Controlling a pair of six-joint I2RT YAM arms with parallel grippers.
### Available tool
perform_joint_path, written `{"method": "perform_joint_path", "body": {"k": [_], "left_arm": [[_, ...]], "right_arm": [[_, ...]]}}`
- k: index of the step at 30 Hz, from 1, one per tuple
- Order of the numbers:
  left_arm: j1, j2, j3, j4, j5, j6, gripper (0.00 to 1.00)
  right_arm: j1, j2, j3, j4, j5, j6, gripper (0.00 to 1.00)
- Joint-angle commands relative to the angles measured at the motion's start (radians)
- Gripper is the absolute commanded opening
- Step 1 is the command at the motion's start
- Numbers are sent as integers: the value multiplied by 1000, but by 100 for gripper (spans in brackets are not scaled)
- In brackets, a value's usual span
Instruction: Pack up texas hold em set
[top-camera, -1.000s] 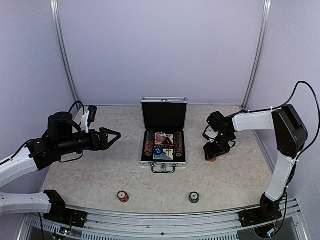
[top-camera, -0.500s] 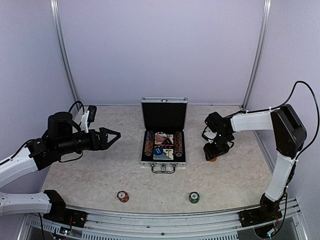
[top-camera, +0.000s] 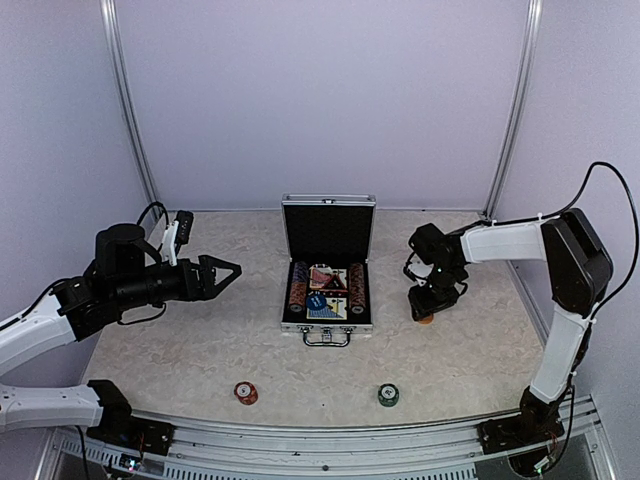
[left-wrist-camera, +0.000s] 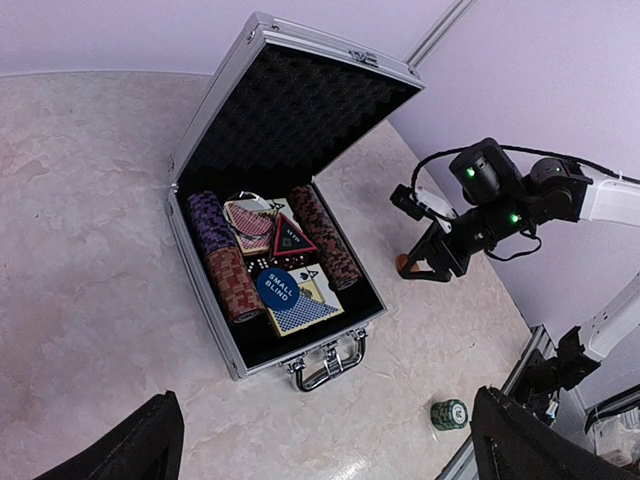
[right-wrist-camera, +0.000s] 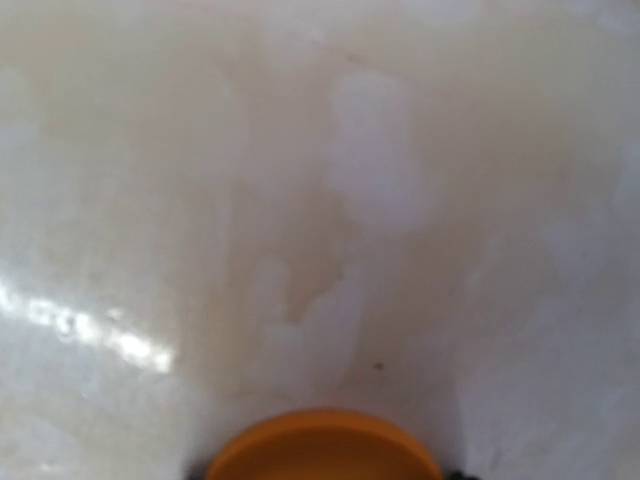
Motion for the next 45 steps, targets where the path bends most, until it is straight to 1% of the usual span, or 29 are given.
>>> {"method": "perform_joint_path", "body": {"k": [1,8,16,21,31,38,45], "left_arm": [[7,-12,-11,17,7,10,99],[7,-11,-11,17,8,10,99],[7,-13,-13,17,9,8,99],[7,-18,-14,16,7,5,99],[7,-24,-14,11,9,7,99],[7,-26,-14,9,7,7,99],[7,-29,-14,6,2,7,99]], "right_arm": [[10,-38,49,-38,31,16,48],[53,-72,125,-66,43,26,48],[172,-60,255,-84,32,40,49],[241,-12,363,-87,37,31,49],[325,142,492,-35,15,4,49],[357,229,540,-14,-2,-14,49],[371,268,558,7,-13,-21,50]]}}
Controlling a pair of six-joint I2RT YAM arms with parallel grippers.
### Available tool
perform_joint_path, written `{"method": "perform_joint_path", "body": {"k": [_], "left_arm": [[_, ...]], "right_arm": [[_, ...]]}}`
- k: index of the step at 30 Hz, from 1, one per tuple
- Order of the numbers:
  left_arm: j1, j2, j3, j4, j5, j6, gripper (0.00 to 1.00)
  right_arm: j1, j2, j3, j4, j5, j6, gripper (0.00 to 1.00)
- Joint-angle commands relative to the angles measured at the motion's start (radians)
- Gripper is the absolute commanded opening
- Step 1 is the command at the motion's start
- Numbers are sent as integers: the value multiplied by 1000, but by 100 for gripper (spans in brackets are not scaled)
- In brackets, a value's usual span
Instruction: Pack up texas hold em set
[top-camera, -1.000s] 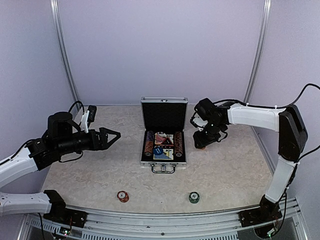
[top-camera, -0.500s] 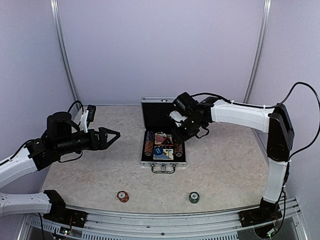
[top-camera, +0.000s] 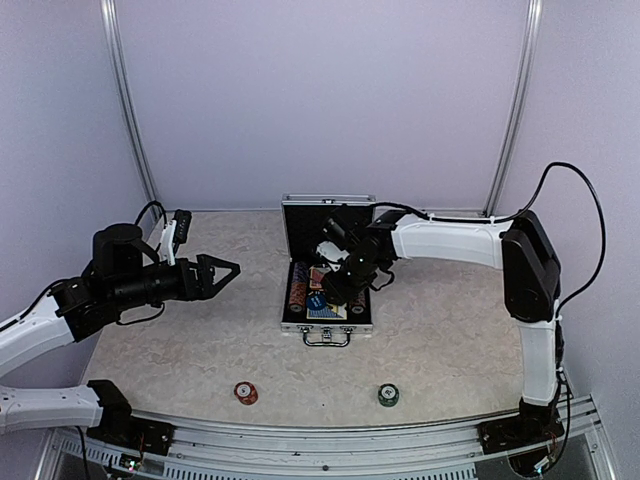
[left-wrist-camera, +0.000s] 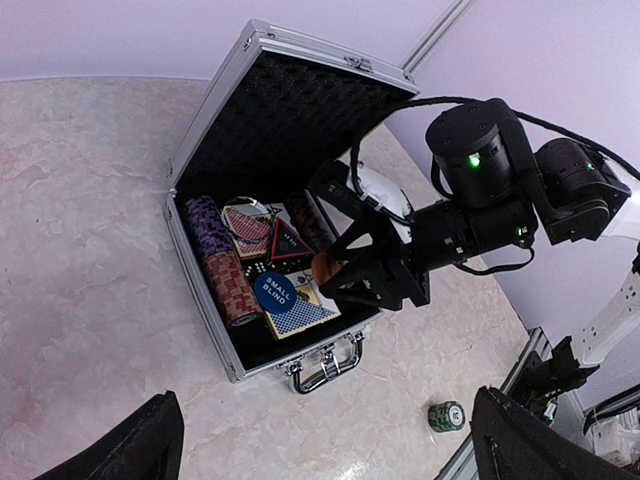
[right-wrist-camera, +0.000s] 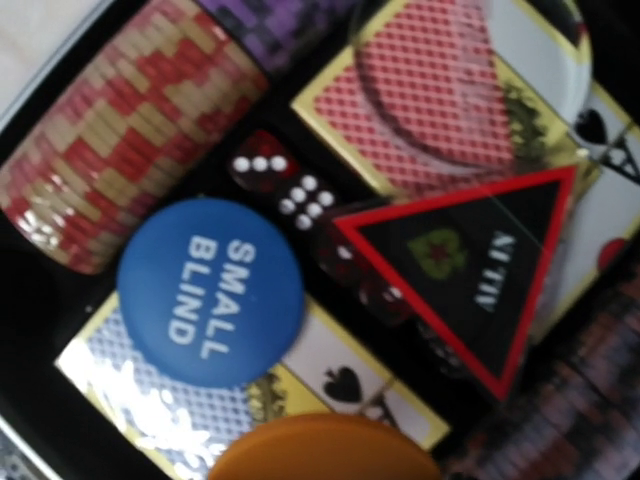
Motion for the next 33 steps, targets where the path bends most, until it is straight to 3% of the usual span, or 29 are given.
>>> {"method": "perform_joint_path", "body": {"k": [1,18,33], "left_arm": [[7,-15,-14,7,3,7,99],[7,-22,-9,-4,-1,7,99],[7,-18,7,-29,-1,7,99]], "right_arm": [[14,43,45,18,-5,-15,50],[15,101,62,-16,79,-29,53],[15,77,88,-33,94,-46,68]]}}
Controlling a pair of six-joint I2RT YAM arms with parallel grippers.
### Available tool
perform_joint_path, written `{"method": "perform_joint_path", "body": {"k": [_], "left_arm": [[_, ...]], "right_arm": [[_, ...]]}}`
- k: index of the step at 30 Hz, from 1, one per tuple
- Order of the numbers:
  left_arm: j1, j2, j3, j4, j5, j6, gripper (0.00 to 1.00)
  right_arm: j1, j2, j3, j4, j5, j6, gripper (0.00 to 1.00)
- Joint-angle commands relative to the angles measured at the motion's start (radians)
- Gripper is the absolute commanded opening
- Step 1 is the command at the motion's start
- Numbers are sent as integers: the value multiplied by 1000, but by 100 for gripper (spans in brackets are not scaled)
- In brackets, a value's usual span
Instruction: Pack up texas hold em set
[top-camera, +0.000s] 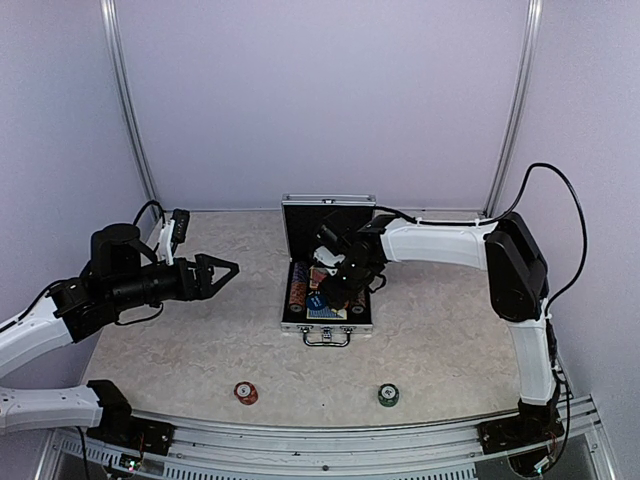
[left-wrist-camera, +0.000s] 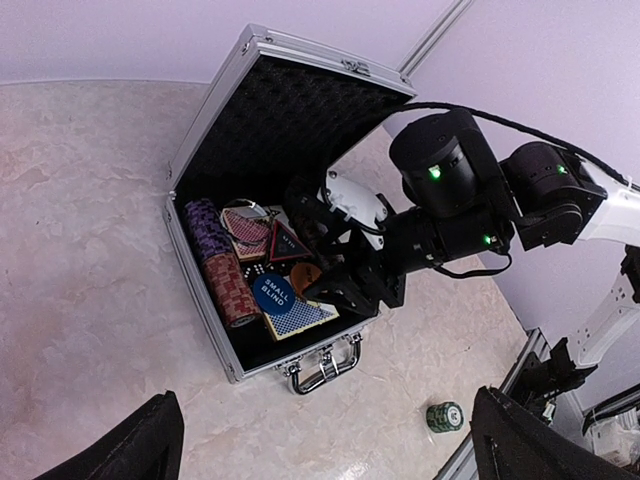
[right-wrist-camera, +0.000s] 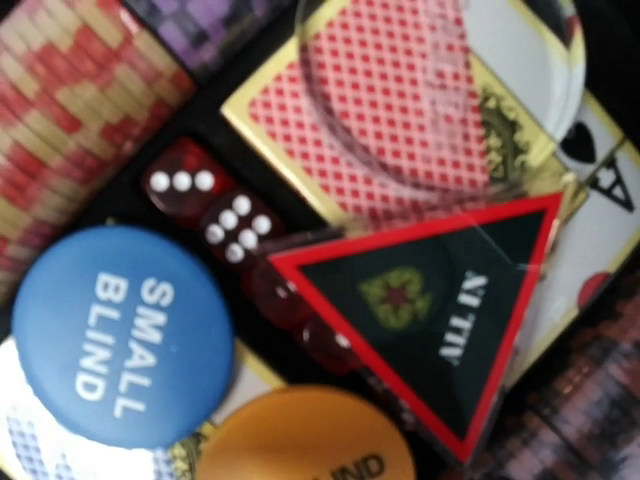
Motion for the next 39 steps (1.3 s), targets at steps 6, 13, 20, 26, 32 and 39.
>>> {"method": "perform_joint_path", "body": {"k": [6,13,20,26,32,39], "left_arm": [[-1,31,66,-175,28,5,99],[-183,183,219,-488,-92,33,99],[-232,268,338,-732,-89,68,99],[-295,372,415,-905,-153,58,99],[-410,497,381,-925,-230,-5,99],[-443,607,344,-816,-195,-8,99]], "right_arm": [[9,-108,5,15,9,-23,85],[10,-308,-186,183,81,12,100],[3,-447,-459,389,-37,81,100],[4,-543,-641,454,-43,158,100],[3,-692,-819,532,-57,185,100],[3,-766,-821,505,-107,138,100]]}}
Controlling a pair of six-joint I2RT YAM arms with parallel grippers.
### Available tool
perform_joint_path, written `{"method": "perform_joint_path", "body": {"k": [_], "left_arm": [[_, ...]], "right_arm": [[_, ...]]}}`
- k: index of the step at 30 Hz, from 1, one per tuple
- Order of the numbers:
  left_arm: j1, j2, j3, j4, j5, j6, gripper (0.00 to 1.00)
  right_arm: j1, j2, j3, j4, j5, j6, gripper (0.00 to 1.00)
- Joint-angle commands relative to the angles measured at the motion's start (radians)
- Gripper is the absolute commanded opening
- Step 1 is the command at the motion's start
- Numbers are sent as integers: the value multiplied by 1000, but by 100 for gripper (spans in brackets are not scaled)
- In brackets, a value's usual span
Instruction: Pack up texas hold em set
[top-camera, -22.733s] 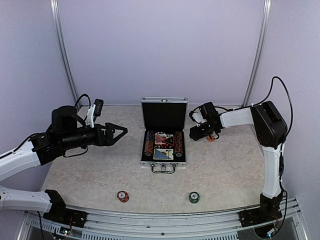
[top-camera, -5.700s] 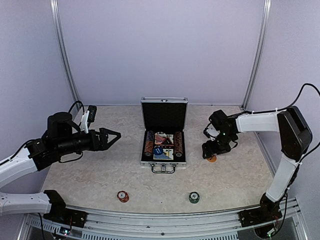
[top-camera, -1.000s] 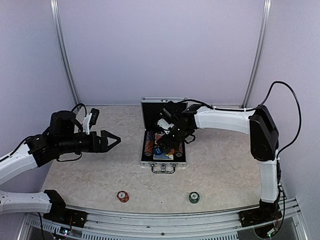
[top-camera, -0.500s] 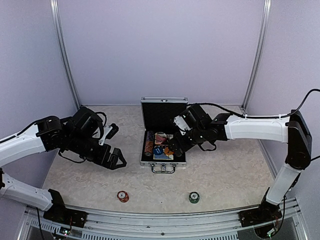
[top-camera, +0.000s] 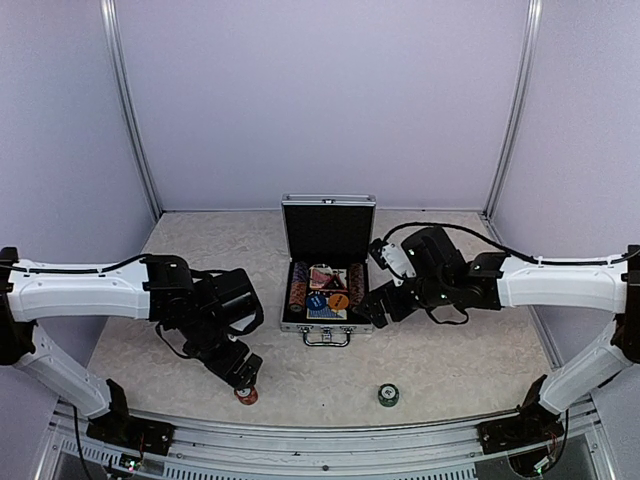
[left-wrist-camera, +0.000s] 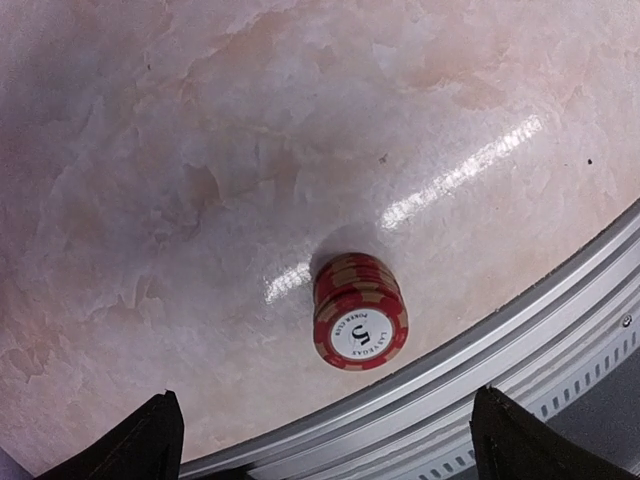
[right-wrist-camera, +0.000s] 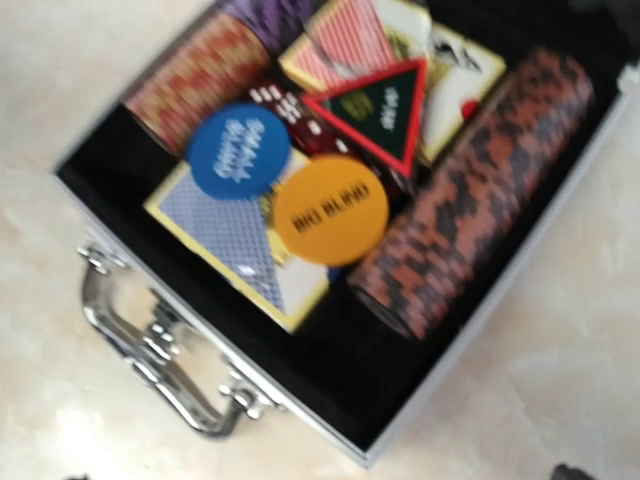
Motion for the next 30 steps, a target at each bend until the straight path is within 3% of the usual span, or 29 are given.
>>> {"method": "perform_joint_path", "body": {"k": [1,13,30], "left_arm": [[-7,43,-28,78,28,-7,99],[-48,222,-18,157,41,4,93],[-55,268,-68,185,40,25,76]], "right_arm": [[2,-33,16,4,-31,-30,100],[2,-108,1,-31,-23,-45,100],[5,-118,-4,-20,-39,-27,100]]}}
